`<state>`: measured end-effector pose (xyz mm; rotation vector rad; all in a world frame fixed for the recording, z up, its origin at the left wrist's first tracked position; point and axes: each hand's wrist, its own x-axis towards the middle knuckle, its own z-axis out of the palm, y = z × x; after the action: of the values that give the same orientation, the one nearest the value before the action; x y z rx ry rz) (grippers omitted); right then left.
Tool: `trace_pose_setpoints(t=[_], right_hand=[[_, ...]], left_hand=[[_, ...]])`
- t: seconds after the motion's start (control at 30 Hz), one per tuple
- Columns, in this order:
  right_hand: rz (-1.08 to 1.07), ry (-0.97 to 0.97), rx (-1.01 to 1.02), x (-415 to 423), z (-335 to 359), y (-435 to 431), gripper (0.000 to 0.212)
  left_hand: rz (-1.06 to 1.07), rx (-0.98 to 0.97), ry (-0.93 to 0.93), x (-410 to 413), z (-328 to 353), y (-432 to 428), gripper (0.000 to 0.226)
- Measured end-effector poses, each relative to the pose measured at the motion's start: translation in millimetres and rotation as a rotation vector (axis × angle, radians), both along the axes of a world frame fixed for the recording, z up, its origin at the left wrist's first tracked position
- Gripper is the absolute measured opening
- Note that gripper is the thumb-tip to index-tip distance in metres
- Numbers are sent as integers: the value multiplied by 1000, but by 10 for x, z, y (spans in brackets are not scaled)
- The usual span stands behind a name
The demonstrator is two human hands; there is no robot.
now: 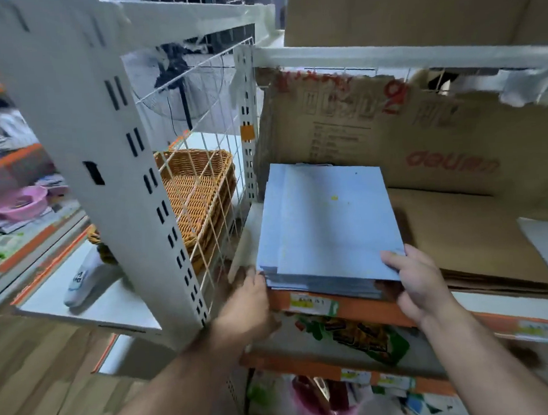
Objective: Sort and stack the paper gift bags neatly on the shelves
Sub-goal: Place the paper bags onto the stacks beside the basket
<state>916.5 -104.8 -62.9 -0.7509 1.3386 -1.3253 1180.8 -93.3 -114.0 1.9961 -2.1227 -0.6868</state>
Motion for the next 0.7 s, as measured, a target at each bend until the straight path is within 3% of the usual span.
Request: trace_pose_setpoints(t=[0.17, 0.23, 0.3, 0.37, 0.5, 0.6, 0.63, 0.7], right_hand=[[13, 153, 71, 198, 43, -181, 15], [-28, 358, 70, 268, 37, -227, 24], [-67, 582, 25, 307, 66, -221, 50], [-29, 734, -59, 326, 77, -206, 54], [-53, 763, -148, 356, 27, -275, 41], [-77, 757, -98, 372, 17, -375, 41], [-51, 832, -52, 370, 23, -398, 44], [3, 1170, 36, 373, 34, -398, 57]], left_hand=[[-28, 17, 50, 13, -171, -78, 107], [-18, 41, 38, 18, -220, -103, 106], [-20, 24, -18, 26, -281, -133, 108], [-27, 9, -68, 52, -339, -159, 110], [-40, 5, -84, 64, -362, -163, 106], [-31, 8, -88, 52, -345, -164, 100], [-28, 17, -86, 50, -339, -165, 100], [-28, 22, -89, 42, -323, -163, 99]])
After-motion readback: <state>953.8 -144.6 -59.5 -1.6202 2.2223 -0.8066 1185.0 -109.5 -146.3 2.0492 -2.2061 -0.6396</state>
